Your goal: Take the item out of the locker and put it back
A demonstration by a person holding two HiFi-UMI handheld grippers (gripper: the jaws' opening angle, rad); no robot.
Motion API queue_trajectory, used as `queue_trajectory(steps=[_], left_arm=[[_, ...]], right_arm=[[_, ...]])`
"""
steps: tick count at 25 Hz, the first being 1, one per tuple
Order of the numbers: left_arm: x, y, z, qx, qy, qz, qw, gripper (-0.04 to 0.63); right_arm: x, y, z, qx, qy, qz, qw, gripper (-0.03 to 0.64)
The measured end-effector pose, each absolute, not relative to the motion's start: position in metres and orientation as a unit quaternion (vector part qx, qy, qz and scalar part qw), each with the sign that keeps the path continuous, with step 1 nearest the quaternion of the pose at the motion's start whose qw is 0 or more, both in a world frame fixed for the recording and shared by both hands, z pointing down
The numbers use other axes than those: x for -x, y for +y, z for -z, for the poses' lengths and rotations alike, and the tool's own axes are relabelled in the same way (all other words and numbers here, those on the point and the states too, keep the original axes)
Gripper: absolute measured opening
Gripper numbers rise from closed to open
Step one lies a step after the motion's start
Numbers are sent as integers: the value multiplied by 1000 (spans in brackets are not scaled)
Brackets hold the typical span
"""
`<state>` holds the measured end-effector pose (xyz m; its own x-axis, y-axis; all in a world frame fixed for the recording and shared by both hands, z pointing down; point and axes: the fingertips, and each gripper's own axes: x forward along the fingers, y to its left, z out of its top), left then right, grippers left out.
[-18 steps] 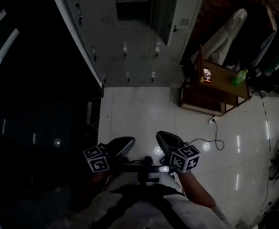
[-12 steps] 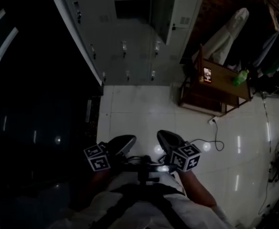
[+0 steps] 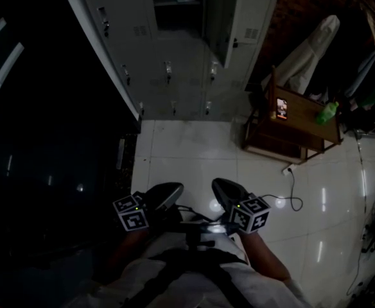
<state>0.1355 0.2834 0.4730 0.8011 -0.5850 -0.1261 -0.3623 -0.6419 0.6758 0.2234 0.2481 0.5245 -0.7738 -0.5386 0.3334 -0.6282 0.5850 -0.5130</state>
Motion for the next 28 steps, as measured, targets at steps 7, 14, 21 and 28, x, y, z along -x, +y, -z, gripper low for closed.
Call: queue_trajectory(steps=[7,14,21,28], left_arm=[[-94,214,-477,-888,-268,179,328,-2],[-36,72,-474,-898,-228,177,332,-2],[32,-63,-434,-910,-198,156,328,-2],[77,-154,-407,-918,-192,155,311,-2]], right_arm=[[-189,181,-526,-335,-890,-303,70,35],[-143,47,-523,-384,-871,-299,57,35],[-61,-93,-487,-395,-871,-284,60,36],[-14,-186,-465,-409,-868,-277,48,37]])
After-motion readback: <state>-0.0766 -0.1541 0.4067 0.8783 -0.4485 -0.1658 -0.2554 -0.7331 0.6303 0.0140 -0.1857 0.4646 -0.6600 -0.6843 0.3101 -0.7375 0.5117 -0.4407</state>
